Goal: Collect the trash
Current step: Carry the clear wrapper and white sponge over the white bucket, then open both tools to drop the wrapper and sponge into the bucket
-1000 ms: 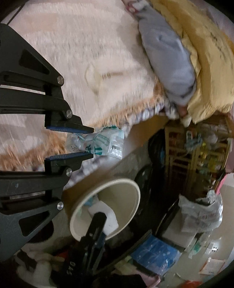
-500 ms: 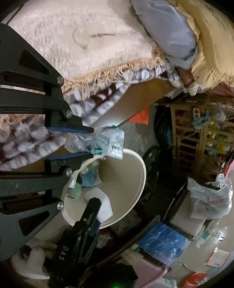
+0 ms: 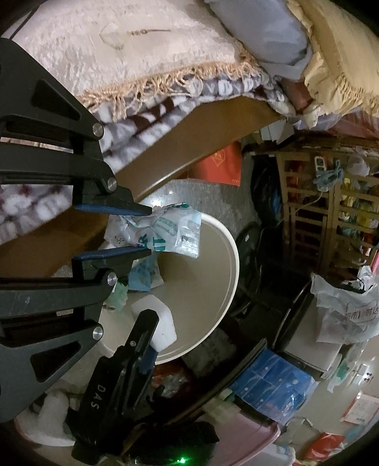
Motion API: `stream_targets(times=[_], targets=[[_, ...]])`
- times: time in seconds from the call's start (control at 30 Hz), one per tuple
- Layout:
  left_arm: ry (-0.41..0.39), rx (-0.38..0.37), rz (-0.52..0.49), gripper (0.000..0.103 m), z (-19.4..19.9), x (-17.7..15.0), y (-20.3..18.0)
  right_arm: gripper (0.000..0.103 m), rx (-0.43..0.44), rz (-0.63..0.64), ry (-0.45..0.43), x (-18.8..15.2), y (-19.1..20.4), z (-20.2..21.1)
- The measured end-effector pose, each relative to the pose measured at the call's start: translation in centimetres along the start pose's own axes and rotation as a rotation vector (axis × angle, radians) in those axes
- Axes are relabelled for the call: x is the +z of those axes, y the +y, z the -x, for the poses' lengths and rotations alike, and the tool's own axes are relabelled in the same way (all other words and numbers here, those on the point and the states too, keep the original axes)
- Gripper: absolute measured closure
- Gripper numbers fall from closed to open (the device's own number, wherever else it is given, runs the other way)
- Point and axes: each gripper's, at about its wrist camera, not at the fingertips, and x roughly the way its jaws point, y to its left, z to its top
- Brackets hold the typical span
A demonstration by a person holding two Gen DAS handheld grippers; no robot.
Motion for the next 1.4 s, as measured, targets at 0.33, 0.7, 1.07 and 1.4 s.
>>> stream_targets(times=[0.33,0.7,1.07,1.4], targets=[[0.013,-0.016,-0.022,0.085,-1.5,0.8,-1.5,0.051,-0.021,-0.023,0.003,0.0,-1.5,-0.2],[0.031,-0.053,-0.027,0.085,-3.3,1.1,-2.3,0.05,-0.054,-0.043,-0.002,0.2,-3.0,-0.1],[0.029,-0.076,-0.021,0.083,-3.9,1.3,-2.4,0.048,-0.073,-0.057,-0.009,0.2,-3.9,0.1],[0.006,-0.096,-0.03,0.054,-3.5,1.2,-2.7,0.042,-0.086,-0.067,-0.022,0.1,-4.2,0.5]])
